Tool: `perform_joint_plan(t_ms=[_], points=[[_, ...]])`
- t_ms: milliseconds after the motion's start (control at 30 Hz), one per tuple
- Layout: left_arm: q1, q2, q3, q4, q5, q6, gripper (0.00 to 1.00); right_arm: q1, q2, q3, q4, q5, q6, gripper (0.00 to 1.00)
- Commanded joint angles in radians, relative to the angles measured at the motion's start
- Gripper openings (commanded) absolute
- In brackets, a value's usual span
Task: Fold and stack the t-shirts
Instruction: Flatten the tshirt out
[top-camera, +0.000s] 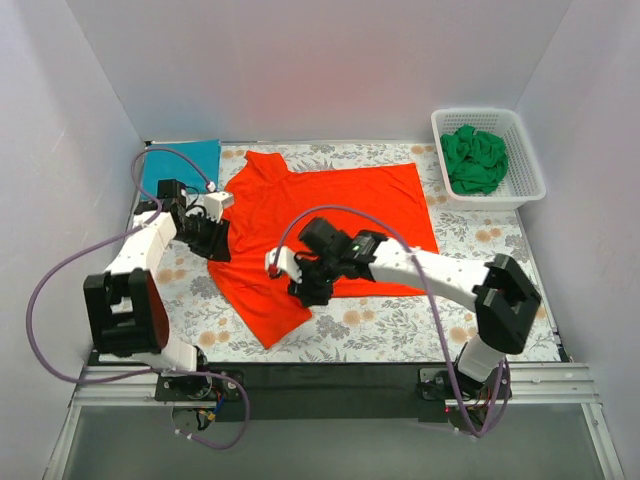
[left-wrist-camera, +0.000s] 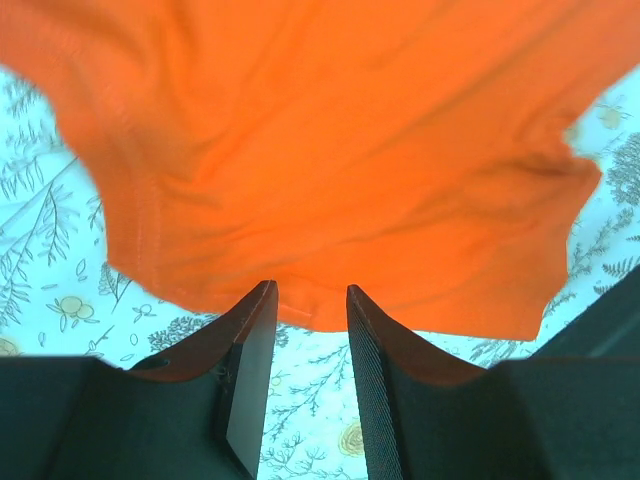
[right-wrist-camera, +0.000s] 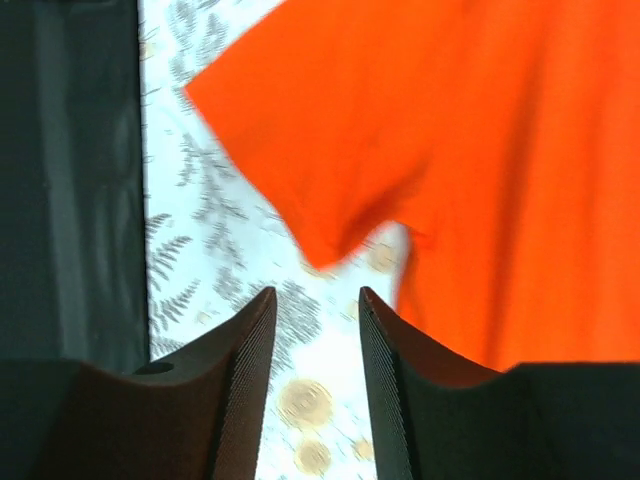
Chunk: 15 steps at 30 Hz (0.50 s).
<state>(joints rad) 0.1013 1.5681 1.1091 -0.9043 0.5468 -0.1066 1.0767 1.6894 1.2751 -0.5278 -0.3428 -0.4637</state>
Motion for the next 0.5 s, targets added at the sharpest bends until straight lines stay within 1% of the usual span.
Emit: perform_joint_plan(t_ms=[0, 33, 67, 133, 167, 267, 300, 333, 367, 400, 433, 467], points=[[-0.084, -0.17, -0.062, -0.082, 0.078, 0.087, 0.33, -0.121, -0.089, 0.0, -0.058, -0.065, 0.027, 0.44], [-0.176, -0.196, -0.093, -0.056, 0.04, 0.068, 0.33, -0.148, -0.109, -0.019, -0.069, -0.061, 0.026, 0.43], [-0.214, -0.239, -0.13, -0.001, 0.006, 0.045, 0.33, -0.209, -0.122, -0.04, -0.084, -0.056, 0.026, 0.42], [-0.3, -0.255, -0.196, 0.044, -0.083, 0.022, 0.32, -0.271, -0.157, -0.103, -0.104, -0.05, 0.023, 0.41], [-0.322, -0.253, -0.207, 0.063, -0.103, 0.016, 0.31, -0.329, -0.172, -0.124, -0.121, -0.024, 0.017, 0.41], [-0.391, -0.218, -0.23, 0.088, -0.162, -0.007, 0.31, -0.409, -0.218, -0.192, -0.153, 0.039, -0.024, 0.4], [-0.437, -0.209, -0.247, 0.096, -0.201, -0.007, 0.3, -0.49, -0.236, -0.226, -0.159, 0.065, -0.045, 0.41], [-0.466, -0.204, -0.258, 0.099, -0.229, -0.005, 0.31, -0.491, -0.244, -0.241, -0.159, 0.065, -0.055, 0.41], [-0.501, -0.198, -0.276, 0.102, -0.264, -0.001, 0.31, -0.515, -0.247, -0.252, -0.162, 0.099, -0.065, 0.41], [-0.568, -0.194, -0.296, 0.108, -0.313, 0.004, 0.31, -0.559, -0.246, -0.263, -0.167, 0.113, -0.09, 0.41], [-0.598, -0.188, -0.316, 0.119, -0.384, 0.022, 0.31, -0.584, -0.24, -0.279, -0.169, 0.125, -0.101, 0.41], [-0.621, -0.187, -0.363, 0.125, -0.415, 0.033, 0.31, -0.63, -0.234, -0.287, -0.169, 0.143, -0.11, 0.41]])
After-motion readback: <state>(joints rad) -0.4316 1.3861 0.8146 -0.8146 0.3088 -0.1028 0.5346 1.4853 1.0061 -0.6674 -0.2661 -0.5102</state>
